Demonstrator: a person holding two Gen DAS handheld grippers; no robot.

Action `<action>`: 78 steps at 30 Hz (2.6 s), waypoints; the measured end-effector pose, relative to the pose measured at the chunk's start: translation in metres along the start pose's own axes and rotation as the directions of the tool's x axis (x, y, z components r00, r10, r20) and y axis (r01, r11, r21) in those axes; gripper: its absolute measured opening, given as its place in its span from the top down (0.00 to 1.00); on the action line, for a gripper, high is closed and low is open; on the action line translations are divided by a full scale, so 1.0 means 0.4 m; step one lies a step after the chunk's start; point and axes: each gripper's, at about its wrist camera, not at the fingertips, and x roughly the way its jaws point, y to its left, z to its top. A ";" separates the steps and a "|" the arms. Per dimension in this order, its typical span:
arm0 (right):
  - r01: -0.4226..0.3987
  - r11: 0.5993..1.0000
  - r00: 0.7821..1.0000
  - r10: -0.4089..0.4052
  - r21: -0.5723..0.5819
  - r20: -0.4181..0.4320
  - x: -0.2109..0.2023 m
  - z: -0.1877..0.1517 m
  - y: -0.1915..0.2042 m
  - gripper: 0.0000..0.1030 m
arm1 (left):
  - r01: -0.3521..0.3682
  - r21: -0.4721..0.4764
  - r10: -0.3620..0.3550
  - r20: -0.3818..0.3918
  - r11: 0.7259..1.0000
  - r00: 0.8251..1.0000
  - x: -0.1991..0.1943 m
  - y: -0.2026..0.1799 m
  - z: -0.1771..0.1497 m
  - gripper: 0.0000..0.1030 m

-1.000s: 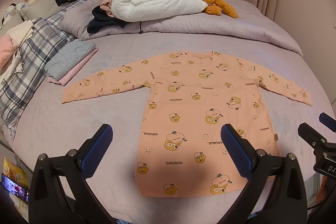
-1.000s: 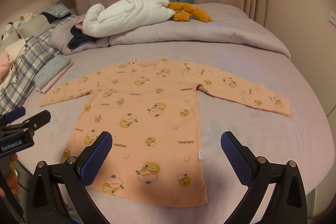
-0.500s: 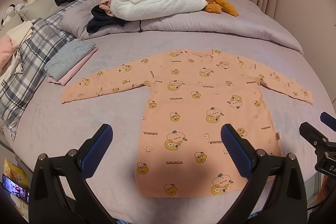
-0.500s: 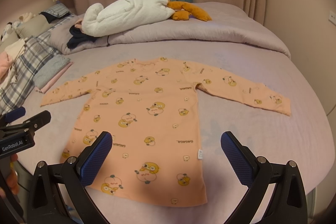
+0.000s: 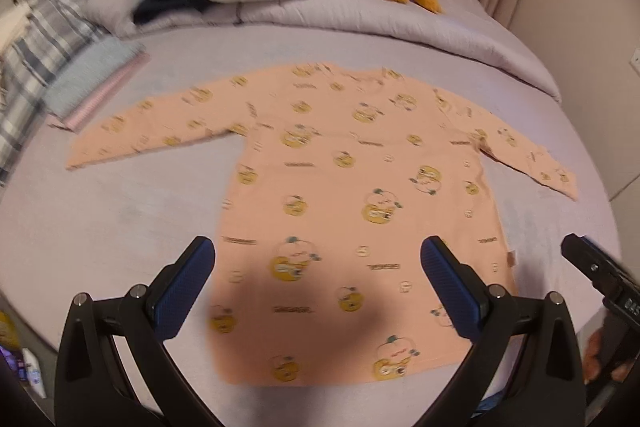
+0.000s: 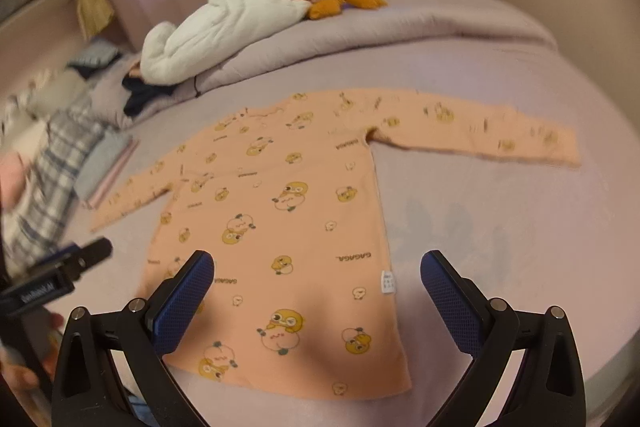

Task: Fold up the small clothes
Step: 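Grasp a sleeve cuff with the right tool and fold it across the body, then open the right tool to release the sleeve and withdraw it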

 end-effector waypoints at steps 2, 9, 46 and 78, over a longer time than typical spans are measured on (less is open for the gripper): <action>-0.013 0.998 1.000 0.013 0.062 -0.005 0.024 -0.005 -0.047 0.01 | 0.046 -0.023 -0.046 -0.027 0.999 0.999 0.040 0.001 0.003 0.00; 0.020 0.955 0.999 -0.027 0.297 0.017 0.083 -0.003 -0.266 0.01 | 0.159 -0.100 -0.166 -0.066 0.982 0.984 0.148 -0.010 0.042 0.00; -0.061 0.977 0.973 0.012 0.205 0.232 0.122 0.445 -0.116 0.95 | 0.161 -0.362 -0.197 -0.066 0.918 0.978 0.275 0.251 0.191 0.00; -0.042 0.650 0.999 0.007 -0.759 -0.049 0.536 0.113 0.720 0.50 | 0.293 -0.762 -0.240 0.185 0.578 0.953 0.229 0.797 0.114 0.00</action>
